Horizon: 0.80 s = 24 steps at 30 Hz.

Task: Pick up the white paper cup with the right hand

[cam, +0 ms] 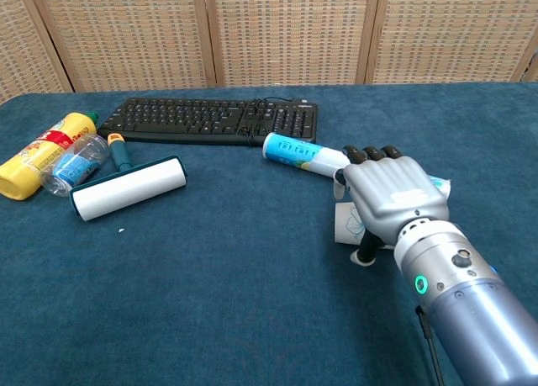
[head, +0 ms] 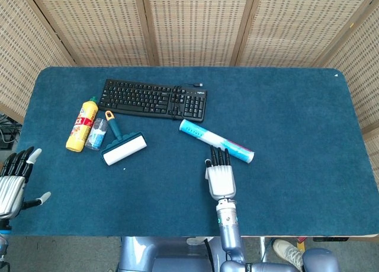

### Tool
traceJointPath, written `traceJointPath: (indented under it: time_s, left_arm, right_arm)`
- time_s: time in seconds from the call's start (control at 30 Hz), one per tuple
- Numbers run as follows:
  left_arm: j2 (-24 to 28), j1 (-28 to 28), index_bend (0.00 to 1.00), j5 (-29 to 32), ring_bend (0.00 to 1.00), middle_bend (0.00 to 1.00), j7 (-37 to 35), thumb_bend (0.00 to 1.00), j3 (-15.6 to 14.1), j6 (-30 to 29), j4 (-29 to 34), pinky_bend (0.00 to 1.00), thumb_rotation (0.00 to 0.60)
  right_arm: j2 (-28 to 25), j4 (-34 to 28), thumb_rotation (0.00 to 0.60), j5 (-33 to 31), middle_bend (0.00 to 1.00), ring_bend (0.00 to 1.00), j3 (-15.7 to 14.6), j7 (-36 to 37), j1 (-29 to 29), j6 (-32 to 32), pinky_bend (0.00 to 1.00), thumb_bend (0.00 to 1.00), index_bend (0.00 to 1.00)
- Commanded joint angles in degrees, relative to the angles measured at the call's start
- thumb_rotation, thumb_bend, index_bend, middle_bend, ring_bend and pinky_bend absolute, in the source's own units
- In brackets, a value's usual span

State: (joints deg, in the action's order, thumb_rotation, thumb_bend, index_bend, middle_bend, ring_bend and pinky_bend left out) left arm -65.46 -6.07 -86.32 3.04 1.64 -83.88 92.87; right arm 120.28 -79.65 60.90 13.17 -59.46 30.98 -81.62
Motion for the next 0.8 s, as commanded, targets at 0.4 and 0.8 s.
traceJointPath:
  time_s: [0.4, 0.8]
  left_arm:
    - [0.0, 0.1, 0.00, -0.4, 0.00, 0.00, 0.1, 0.18, -0.1, -0.4, 0.2, 0.00, 0.600]
    - [-0.1, 0.0, 0.00, -0.2, 0.00, 0.00, 0.3, 0.18, -0.1, -0.2, 0.2, 0.00, 0.600]
  right_arm:
    - [-1.8, -2.8, 0.600, 0.6, 0.12, 0.00, -0.1, 0.5, -0.9, -0.9, 0.01, 0.27, 0.47]
    - [-5.6, -13.5, 0.600, -0.3, 0.12, 0.00, 4.4, 19.8, -4.1, 2.0, 0.00, 0.27, 0.47]
